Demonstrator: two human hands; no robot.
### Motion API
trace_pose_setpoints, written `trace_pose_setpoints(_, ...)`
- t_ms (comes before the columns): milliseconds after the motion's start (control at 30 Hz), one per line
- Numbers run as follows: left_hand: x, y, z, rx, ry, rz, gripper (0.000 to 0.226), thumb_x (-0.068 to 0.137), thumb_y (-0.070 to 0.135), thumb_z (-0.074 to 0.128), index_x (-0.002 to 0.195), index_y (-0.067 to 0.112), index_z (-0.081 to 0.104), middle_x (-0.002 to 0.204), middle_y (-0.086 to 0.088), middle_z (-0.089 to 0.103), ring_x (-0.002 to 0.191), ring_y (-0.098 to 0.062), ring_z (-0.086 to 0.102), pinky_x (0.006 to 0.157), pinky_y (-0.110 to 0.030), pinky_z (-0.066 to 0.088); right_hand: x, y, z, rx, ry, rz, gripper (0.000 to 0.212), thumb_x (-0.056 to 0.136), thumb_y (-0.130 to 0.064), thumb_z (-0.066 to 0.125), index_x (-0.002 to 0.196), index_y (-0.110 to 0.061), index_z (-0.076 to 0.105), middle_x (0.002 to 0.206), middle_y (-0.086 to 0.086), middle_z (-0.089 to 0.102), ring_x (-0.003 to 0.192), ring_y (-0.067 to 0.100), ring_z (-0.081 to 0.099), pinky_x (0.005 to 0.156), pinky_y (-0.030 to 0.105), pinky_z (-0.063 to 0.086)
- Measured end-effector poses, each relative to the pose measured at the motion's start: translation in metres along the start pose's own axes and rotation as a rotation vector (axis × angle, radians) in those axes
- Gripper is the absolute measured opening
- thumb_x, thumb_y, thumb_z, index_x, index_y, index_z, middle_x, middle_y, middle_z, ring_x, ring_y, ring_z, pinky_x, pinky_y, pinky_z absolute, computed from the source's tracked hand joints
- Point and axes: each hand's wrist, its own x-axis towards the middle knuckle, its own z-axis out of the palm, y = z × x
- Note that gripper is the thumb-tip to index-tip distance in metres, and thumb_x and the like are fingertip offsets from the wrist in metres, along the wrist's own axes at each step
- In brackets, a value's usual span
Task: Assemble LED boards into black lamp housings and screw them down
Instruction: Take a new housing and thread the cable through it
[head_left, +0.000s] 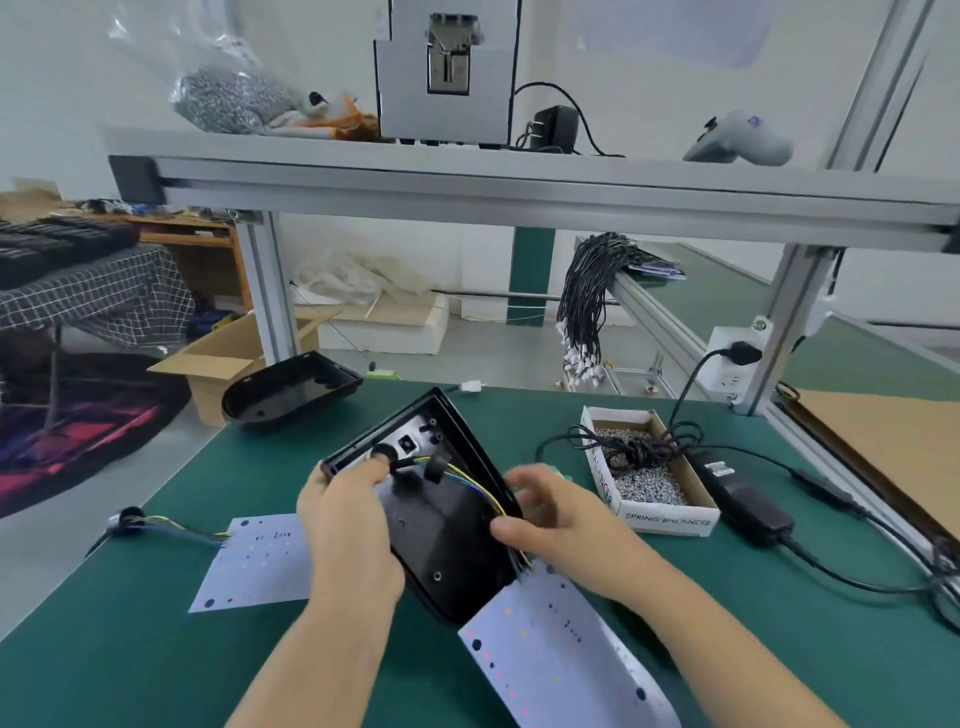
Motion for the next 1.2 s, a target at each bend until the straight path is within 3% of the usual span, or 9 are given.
trace_pose_setpoints(133,0.013,0.002,-0.012,0.112,-0.041,0.068,0.020,0.080,-0.006,0.051,0.073,0.013,0.052,0.070,-0.008,0.050,0.075,-0.025,0.042,0.058,-0.034,0.034,-0.012,0.012,-0.019,-0.074,-0.127,0.149,0.006,0.091,-0.031,0.063,0.095,-0.029,0.066,0.069,-0.021,0.062,0.065,-0.002,0.055,0.074,0.026,0.046)
trace_pose_setpoints(267,0.013,-0.003,-0.015,0.127,-0.050,0.003,0.018,0.079,-0.007,0.050,0.081,0.011,0.052,0.073,-0.010,0.047,0.072,-0.026,0.042,0.055,-0.030,0.031,-0.020,-0.003,-0.017,-0.117,-0.238,0.230,0.065,0.063,-0.074,0.066,0.119,-0.050,0.043,0.087,-0.019,0.066,0.074,-0.012,0.060,0.073,0.014,0.042)
trace_pose_setpoints(433,0.022,0.000,-0.018,0.274,-0.186,0.071,0.024,0.074,-0.012,0.049,0.069,0.011,0.054,0.071,-0.008,0.054,0.075,-0.027,0.045,0.068,-0.038,0.035,-0.010,-0.012,-0.021,-0.100,0.052,0.052,0.009,0.091,-0.018,0.063,0.098,-0.024,0.062,0.070,-0.010,0.053,0.056,0.000,0.043,0.055,0.016,0.034)
trace_pose_setpoints(633,0.032,0.002,-0.007,0.451,-0.396,-0.007,0.025,0.065,-0.014,0.048,0.073,0.009,0.044,0.066,-0.008,0.040,0.064,-0.022,0.036,0.055,-0.032,0.030,0.022,-0.040,-0.063,-0.011,0.152,-0.163,0.015,0.096,-0.010,0.055,0.091,-0.019,0.067,0.068,-0.003,0.049,0.057,0.007,0.039,0.056,0.017,0.032)
trace_pose_setpoints(700,0.031,0.001,0.002,0.488,-0.445,-0.036,0.024,0.066,-0.014,0.050,0.074,0.008,0.045,0.066,-0.008,0.041,0.064,-0.022,0.037,0.056,-0.031,0.030,0.040,-0.035,-0.058,-0.235,0.125,-0.125,0.018,0.095,-0.009,0.055,0.107,-0.015,0.067,0.087,0.006,0.056,0.076,0.011,0.051,0.076,0.024,0.042)
trace_pose_setpoints(767,0.032,-0.001,0.008,0.506,-0.451,-0.058,0.022,0.067,-0.012,0.052,0.073,0.008,0.047,0.068,-0.009,0.044,0.067,-0.024,0.040,0.062,-0.034,0.032,0.047,-0.027,-0.047,-0.550,0.133,-0.060,0.041,0.090,-0.005,0.055,0.127,-0.022,0.058,0.129,0.000,0.052,0.122,0.014,0.044,0.112,0.044,0.024)
trace_pose_setpoints(867,0.035,-0.004,0.010,0.514,-0.426,-0.075,0.019,0.067,-0.011,0.053,0.072,0.007,0.049,0.066,-0.009,0.045,0.064,-0.024,0.042,0.061,-0.033,0.035,0.035,-0.023,-0.028,-0.430,0.142,-0.211,0.070,0.078,0.012,0.047,0.139,-0.023,0.047,0.145,-0.006,0.042,0.138,0.010,0.031,0.119,0.042,0.009)
trace_pose_setpoints(1000,0.036,-0.006,0.006,0.470,-0.387,-0.091,0.020,0.069,-0.012,0.052,0.069,0.007,0.050,0.060,-0.009,0.049,0.053,-0.023,0.044,0.055,-0.028,0.038,0.017,-0.013,-0.015,-0.167,0.210,-0.372,0.054,0.076,-0.003,0.056,0.127,-0.022,0.058,0.132,-0.008,0.049,0.129,0.007,0.040,0.111,0.027,0.028)
trace_pose_setpoints(1200,0.028,-0.015,0.010,0.393,-0.358,-0.093,0.020,0.069,-0.012,0.053,0.077,0.006,0.053,0.070,-0.013,0.052,0.065,-0.026,0.048,0.060,-0.033,0.040,0.015,-0.005,0.003,-0.487,0.544,-0.468,0.031,0.073,-0.024,0.075,0.101,-0.011,0.074,0.094,0.003,0.070,0.086,0.028,0.064,0.080,0.038,0.044)
